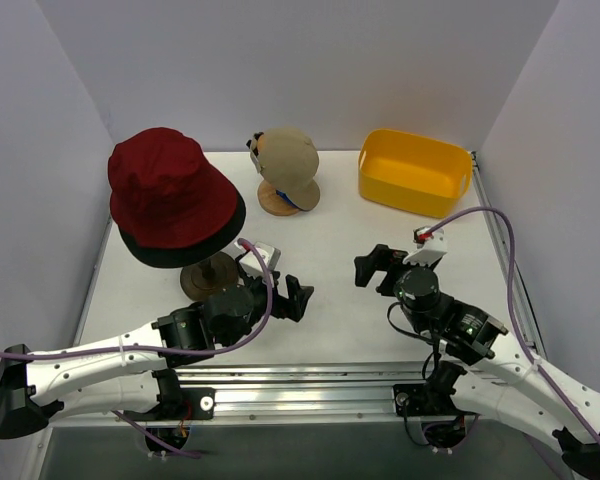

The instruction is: Stack the hats

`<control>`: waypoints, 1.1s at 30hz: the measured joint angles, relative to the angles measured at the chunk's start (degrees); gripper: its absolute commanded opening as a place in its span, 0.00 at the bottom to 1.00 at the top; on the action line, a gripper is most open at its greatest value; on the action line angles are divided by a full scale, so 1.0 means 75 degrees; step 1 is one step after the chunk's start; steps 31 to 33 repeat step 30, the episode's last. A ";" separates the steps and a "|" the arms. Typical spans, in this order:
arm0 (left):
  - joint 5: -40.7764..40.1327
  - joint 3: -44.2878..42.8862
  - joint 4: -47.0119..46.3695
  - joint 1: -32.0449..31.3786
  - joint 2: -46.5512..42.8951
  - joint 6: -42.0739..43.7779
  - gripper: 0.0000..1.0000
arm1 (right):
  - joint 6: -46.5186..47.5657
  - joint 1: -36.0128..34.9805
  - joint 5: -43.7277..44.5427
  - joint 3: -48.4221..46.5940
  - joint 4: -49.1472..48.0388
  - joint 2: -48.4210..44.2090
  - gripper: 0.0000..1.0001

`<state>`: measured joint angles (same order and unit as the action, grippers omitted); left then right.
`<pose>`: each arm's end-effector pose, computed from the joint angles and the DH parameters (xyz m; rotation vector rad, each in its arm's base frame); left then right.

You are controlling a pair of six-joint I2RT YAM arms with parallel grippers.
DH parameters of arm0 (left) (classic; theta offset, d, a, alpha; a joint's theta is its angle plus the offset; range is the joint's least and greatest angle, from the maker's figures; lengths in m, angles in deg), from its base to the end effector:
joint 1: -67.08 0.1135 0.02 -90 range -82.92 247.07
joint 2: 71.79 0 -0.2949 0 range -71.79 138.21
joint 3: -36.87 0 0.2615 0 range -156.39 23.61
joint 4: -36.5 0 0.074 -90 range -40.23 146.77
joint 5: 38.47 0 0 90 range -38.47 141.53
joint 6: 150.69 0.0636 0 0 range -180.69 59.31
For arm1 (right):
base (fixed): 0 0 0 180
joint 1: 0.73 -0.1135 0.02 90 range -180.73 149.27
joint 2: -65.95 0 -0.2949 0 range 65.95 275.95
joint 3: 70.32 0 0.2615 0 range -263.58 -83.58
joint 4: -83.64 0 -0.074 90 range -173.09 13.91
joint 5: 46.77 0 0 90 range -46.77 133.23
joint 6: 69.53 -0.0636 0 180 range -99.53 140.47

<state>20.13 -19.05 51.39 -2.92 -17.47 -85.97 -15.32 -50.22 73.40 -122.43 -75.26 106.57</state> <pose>0.1113 -0.2088 0.3309 0.3110 1.7967 -0.7037 0.1410 0.1158 0.3360 0.1832 1.7490 0.6414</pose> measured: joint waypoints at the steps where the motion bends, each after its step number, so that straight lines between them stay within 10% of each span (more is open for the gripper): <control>1: 0.0000 0.0015 -0.0032 0.0000 0.0000 0.0000 0.94 | 0.0015 0.0000 -0.0009 0.0006 -0.0020 -0.0096 1.00; 33: -0.0248 0.0329 -0.0306 0.0000 -0.0405 -0.0032 0.94 | 0.0169 0.0000 -0.0096 0.0154 -0.0166 -0.0271 1.00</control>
